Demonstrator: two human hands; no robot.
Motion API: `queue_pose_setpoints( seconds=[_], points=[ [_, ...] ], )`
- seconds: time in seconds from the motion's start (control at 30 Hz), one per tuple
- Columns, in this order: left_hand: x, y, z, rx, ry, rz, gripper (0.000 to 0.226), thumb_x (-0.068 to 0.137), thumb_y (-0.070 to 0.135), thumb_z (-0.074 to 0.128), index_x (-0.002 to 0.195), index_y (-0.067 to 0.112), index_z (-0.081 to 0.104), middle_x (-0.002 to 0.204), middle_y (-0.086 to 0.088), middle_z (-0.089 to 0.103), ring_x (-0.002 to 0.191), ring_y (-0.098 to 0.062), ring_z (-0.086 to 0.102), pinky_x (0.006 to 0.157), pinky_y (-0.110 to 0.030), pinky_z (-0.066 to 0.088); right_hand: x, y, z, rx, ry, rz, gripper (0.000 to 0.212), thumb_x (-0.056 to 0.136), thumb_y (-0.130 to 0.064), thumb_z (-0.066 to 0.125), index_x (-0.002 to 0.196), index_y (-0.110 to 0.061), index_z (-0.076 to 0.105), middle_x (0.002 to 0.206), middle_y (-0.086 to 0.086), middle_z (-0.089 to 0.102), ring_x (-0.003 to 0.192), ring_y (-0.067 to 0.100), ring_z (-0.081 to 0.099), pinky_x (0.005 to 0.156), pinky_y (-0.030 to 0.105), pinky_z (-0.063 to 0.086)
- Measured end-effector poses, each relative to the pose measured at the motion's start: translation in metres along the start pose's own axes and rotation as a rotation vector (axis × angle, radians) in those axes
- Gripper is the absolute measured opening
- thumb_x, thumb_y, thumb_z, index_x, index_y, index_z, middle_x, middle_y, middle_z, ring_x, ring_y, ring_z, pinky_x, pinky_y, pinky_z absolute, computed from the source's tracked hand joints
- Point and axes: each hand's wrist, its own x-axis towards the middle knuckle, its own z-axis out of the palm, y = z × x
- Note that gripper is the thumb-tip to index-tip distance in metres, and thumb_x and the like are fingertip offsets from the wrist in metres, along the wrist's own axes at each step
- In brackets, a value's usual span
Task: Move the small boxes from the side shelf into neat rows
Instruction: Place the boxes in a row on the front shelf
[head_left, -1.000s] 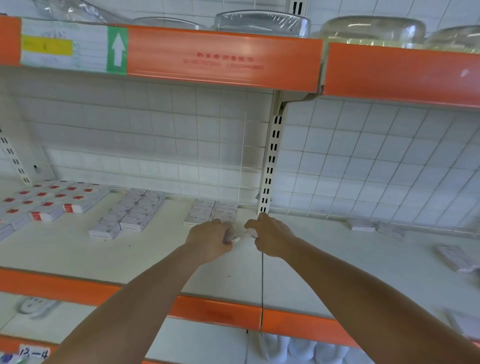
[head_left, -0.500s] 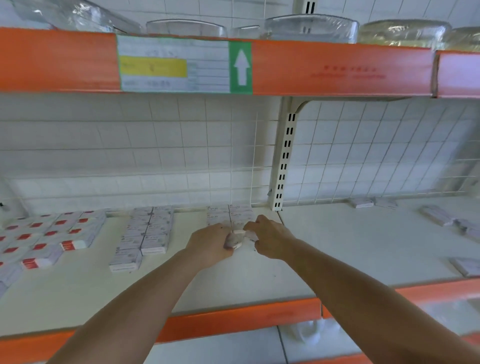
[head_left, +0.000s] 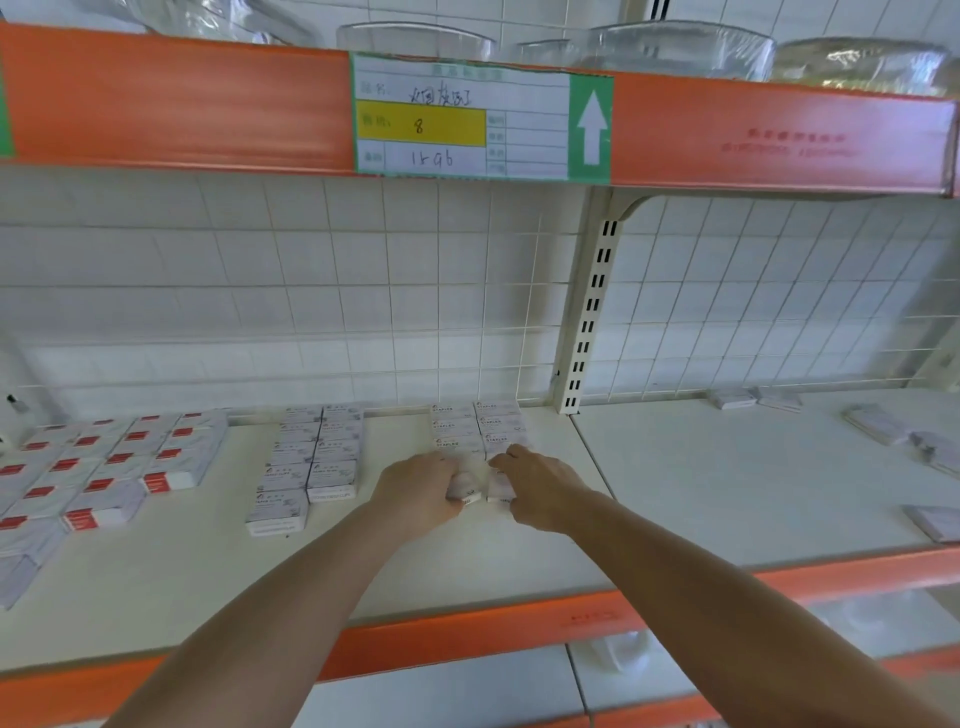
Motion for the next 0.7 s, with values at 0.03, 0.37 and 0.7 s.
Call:
queue_pose_setpoints(
  seconds=[0.03,0.37,0.7],
  points=[
    [0.000,0.000,0.001,0.000,-0.005,-0.006,0.031,0.088,0.038,0.053,0.112,0.020,0.059,0.122,0.005,0.057,0.113,-0.019,0.055,0.077,-0.028,0.042,0.000,0.000,0.000,-0.001,0.000,-0.003,0.056,0.085,-0.007,0.054,0.138,-0.018,0.042,0.130,0.002,0.045,0.117,0.028,0.053,0.085,0.035,0.045],
    [0.004,0.006,-0.001,-0.032,0.003,-0.035,0.028,0.086,0.034,0.054,0.112,0.023,0.058,0.116,0.003,0.056,0.110,-0.020,0.054,0.073,-0.027,0.038,0.002,0.006,-0.002,0.030,-0.030,-0.086,0.052,0.084,-0.002,0.053,0.130,-0.026,0.051,0.125,0.002,0.049,0.114,0.026,0.052,0.080,0.030,0.039],
    [0.002,0.005,-0.004,-0.008,-0.025,-0.106,0.032,0.081,0.041,0.056,0.105,0.020,0.059,0.112,0.004,0.056,0.103,-0.020,0.056,0.073,-0.027,0.037,0.001,0.019,-0.012,0.035,0.079,0.083,0.043,0.088,-0.041,0.054,0.129,-0.030,0.055,0.133,-0.004,0.048,0.121,0.019,0.047,0.097,0.032,0.039]
  ],
)
